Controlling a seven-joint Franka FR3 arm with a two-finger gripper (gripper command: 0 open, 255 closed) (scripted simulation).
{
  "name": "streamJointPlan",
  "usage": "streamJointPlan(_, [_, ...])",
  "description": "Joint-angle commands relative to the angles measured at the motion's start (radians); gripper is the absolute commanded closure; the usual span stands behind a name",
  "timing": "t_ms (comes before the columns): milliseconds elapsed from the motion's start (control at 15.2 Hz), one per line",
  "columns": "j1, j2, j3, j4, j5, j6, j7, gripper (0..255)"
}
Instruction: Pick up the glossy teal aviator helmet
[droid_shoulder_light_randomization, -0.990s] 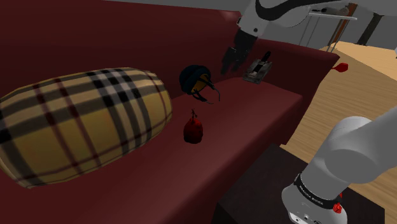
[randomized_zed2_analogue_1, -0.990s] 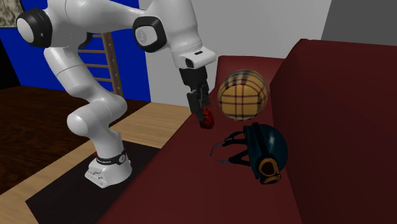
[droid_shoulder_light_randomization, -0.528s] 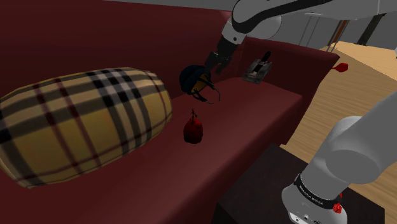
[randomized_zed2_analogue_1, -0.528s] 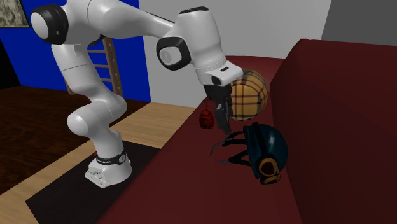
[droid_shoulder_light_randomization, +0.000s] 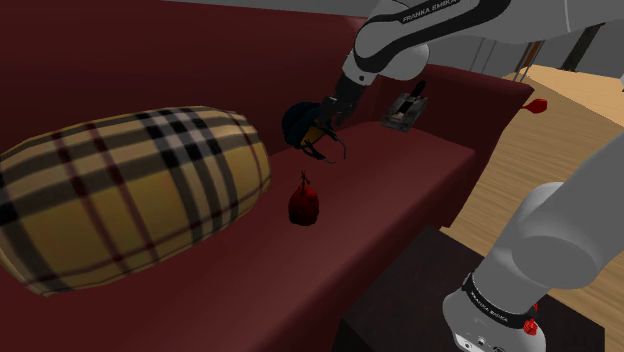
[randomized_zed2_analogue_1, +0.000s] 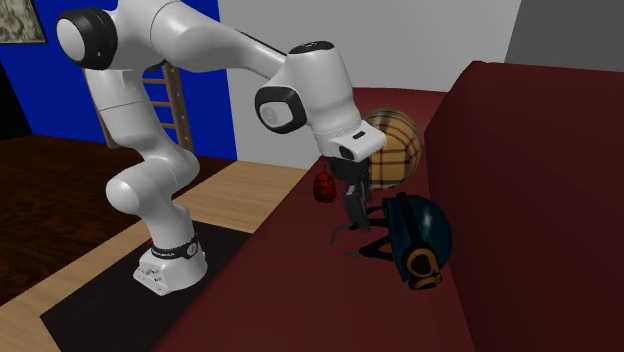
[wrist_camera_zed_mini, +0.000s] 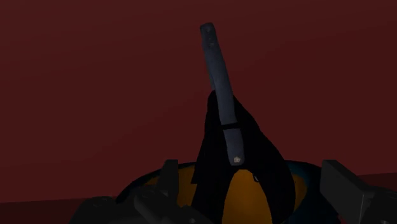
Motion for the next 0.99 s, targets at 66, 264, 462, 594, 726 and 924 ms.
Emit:
streamJointPlan(66, [0.001, 0.004, -0.001, -0.014, 0.005, 0.018, -0.006, 0])
streamJointPlan(264, [0.001, 0.005, -0.001, -0.012, 0.005, 0.017, -0.006, 255])
streamJointPlan(462, [0.001, 0.005, -0.001, -0.013, 0.005, 0.018, -0.007, 255])
streamJointPlan(594, [0.001, 0.004, -0.001, -0.013, 0.005, 0.018, -0.007, 255])
streamJointPlan(726, [0.001, 0.004, -0.001, -0.014, 0.005, 0.018, -0.006, 255])
streamJointPlan(924, [-0.002, -0.010, 0.000, 0.013, -0.006, -0.022, 0.006, 255])
